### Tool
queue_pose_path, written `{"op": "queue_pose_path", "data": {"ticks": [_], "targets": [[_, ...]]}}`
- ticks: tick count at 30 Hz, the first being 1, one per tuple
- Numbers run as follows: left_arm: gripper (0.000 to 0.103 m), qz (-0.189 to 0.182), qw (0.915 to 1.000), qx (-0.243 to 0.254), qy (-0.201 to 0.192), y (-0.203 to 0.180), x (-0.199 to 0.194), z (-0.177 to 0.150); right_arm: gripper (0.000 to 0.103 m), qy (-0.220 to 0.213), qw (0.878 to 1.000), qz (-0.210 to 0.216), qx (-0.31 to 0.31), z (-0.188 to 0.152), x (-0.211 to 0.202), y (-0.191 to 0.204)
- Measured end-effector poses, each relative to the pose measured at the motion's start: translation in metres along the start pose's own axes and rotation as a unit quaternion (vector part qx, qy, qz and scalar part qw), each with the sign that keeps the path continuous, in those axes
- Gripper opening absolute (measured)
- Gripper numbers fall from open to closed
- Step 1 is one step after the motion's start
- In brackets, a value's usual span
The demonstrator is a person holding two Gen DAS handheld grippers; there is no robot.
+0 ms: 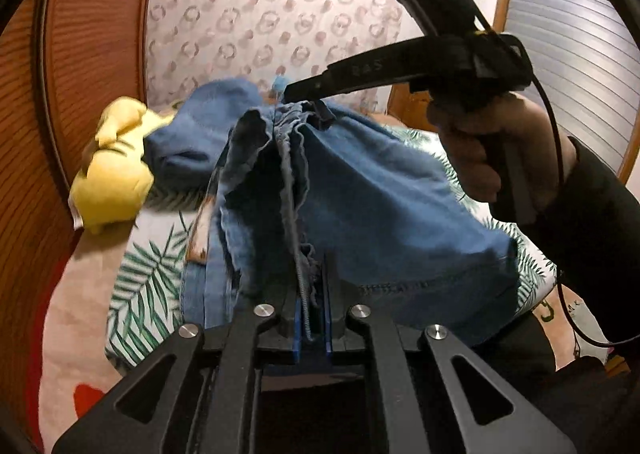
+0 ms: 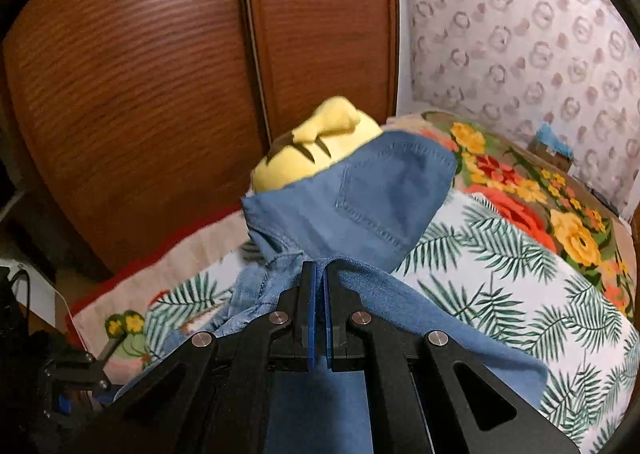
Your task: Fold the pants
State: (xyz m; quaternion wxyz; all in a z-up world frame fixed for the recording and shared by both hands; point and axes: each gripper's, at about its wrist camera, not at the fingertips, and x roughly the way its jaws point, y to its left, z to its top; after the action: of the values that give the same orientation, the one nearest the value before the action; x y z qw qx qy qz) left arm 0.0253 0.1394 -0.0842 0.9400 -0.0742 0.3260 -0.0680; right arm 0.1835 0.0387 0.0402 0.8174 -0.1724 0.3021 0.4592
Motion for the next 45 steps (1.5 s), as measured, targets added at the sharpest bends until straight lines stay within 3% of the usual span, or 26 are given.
{"op": "queue_pose_path", "data": {"ticks": [2,4,6,8,10,11,19,25,34,45], "targets": [[0.009,-0.001,0.9999,-0.006,0.011,0.003,0.006,-0.002,0.003,0.011,1.000,-0.004,0.000,0.001,0.012,0.004],[0.016,0.003,0.9998,-0.008,0.017,0.004,0.010,-0.004,0.004,0.012,1.000,0.000,0.007,-0.002,0.009,0.007],[0.029,0.007,0.9998,-0.009,0.017,0.005,0.011,-0.004,0.007,0.012,1.000,0.004,0.018,-0.002,0.008,0.004],[0.055,0.003,0.9999,-0.012,0.008,0.005,0.009,-0.002,0.018,0.010,1.000,-0.002,0.021,-0.004,-0.003,0.001],[0.070,0.002,0.9999,-0.013,-0.001,0.003,0.005,0.000,0.036,0.003,1.000,-0.010,0.024,-0.007,-0.017,-0.003],[0.075,0.002,0.9999,-0.014,-0.005,0.002,0.004,0.001,0.040,0.000,1.000,-0.011,0.028,-0.009,-0.024,-0.006],[0.075,0.010,0.9998,0.001,-0.015,-0.009,0.004,0.010,0.049,-0.024,0.996,-0.057,0.062,-0.053,-0.089,-0.035],[0.075,0.009,0.9998,0.006,-0.019,-0.018,0.009,0.015,0.049,0.007,0.990,-0.100,0.100,-0.109,-0.104,-0.065],[0.075,0.006,0.9997,0.020,-0.008,-0.036,0.025,0.018,0.049,0.052,0.983,-0.090,0.152,-0.155,-0.076,-0.089],[0.075,0.011,0.9997,0.019,0.005,-0.037,0.036,0.016,0.050,0.060,0.979,-0.064,0.182,-0.157,-0.047,-0.113]]}}
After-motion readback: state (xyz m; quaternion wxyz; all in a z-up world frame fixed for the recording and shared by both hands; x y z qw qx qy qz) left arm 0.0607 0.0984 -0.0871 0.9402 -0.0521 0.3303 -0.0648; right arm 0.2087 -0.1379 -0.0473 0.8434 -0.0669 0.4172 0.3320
